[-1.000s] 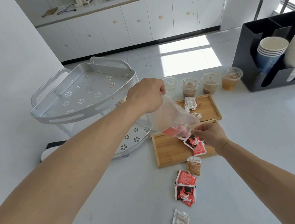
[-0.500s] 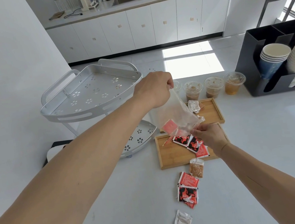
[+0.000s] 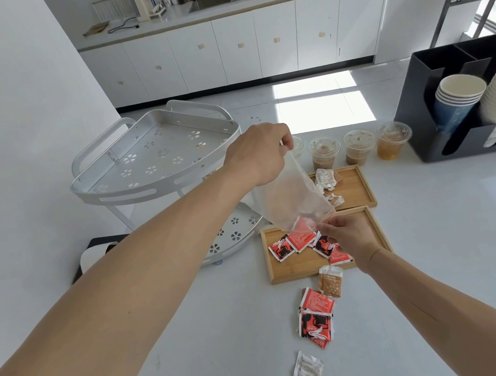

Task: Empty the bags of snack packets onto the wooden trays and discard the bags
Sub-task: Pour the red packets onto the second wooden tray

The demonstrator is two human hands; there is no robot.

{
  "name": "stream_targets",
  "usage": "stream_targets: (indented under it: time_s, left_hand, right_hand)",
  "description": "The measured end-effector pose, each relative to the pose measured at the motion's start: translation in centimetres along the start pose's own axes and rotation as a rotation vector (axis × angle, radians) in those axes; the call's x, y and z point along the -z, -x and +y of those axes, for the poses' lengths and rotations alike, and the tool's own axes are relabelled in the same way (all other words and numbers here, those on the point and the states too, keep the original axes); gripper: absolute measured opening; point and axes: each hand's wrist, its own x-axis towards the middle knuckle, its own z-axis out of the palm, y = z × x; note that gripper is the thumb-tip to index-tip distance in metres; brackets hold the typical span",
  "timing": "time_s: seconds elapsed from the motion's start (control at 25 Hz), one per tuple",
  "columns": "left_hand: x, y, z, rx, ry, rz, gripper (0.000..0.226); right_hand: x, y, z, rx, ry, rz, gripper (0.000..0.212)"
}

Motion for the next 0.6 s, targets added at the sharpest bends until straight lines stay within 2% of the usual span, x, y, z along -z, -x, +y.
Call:
stream_targets:
  time_s: [0.2, 0.4, 0.6]
  left_hand:
    - [-0.1, 2.4, -1.9, 0.101, 0.110, 0.055, 0.022]
    - [-1.2, 8.6, -6.5, 0.273, 0.332, 0.129, 0.016]
    - [-3.4, 15.4, -13.9, 0.524, 0.429, 0.141, 0.010]
  right_hand:
    - [0.5, 0.6, -0.4, -0.026, -0.136, -0.069, 0.012]
    - [0.6, 1.8, 0.5, 0.022, -0.240, -0.272, 0.024]
    - [-2.7, 3.8, 0.7, -0.001, -0.241, -0.432, 0.008]
